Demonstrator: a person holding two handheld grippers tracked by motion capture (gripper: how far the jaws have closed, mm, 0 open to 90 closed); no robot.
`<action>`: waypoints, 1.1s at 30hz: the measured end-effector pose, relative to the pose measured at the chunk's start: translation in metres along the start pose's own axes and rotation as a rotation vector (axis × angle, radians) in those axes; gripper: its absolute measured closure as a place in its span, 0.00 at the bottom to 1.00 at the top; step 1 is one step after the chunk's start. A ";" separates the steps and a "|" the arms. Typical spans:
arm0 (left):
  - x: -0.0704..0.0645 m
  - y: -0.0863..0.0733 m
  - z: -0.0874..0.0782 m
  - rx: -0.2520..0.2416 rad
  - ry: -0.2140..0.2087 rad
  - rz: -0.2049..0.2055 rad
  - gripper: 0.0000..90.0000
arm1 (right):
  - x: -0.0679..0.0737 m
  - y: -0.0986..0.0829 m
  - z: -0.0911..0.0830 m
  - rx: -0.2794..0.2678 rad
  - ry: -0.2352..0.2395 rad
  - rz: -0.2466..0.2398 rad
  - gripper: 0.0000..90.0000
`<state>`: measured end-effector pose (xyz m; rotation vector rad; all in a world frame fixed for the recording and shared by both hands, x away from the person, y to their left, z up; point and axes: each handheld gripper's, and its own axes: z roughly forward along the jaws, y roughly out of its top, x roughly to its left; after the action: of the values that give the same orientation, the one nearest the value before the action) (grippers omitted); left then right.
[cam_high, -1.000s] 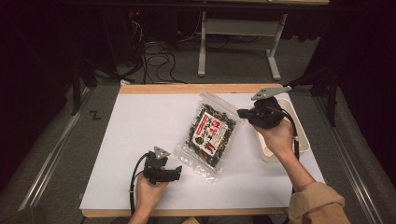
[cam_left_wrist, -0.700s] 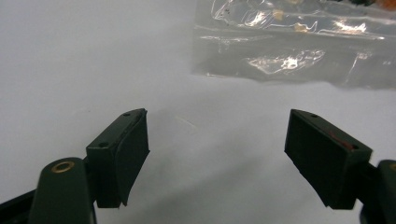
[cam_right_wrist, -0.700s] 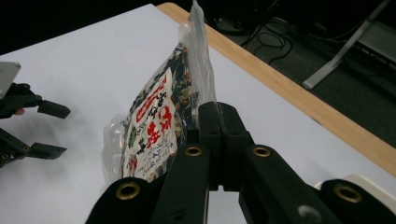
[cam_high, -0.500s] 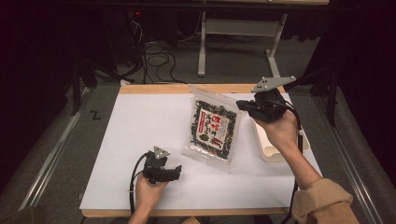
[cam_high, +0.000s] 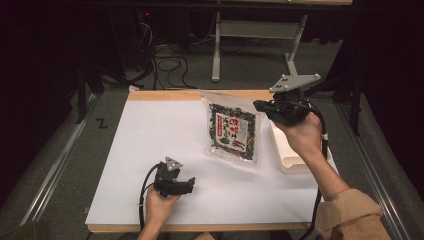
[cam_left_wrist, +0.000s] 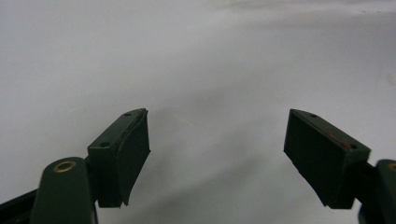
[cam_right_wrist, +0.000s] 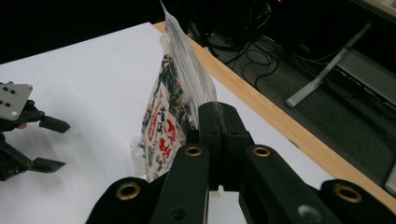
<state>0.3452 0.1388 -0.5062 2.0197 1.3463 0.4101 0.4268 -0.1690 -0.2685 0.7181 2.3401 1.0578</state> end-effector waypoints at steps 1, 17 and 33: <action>0.000 0.000 0.000 0.001 -0.001 0.000 0.26 | -0.001 0.001 -0.002 -0.003 -0.008 0.002 1.00; 0.001 0.000 -0.002 0.000 -0.001 -0.002 0.26 | -0.023 0.004 -0.017 -0.022 -0.053 0.072 1.00; -0.001 0.000 -0.002 -0.002 -0.001 0.007 0.26 | -0.051 -0.004 -0.046 -0.047 -0.150 0.143 1.00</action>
<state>0.3436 0.1388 -0.5047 2.0229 1.3383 0.4131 0.4366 -0.2278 -0.2344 0.9259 2.1567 1.0759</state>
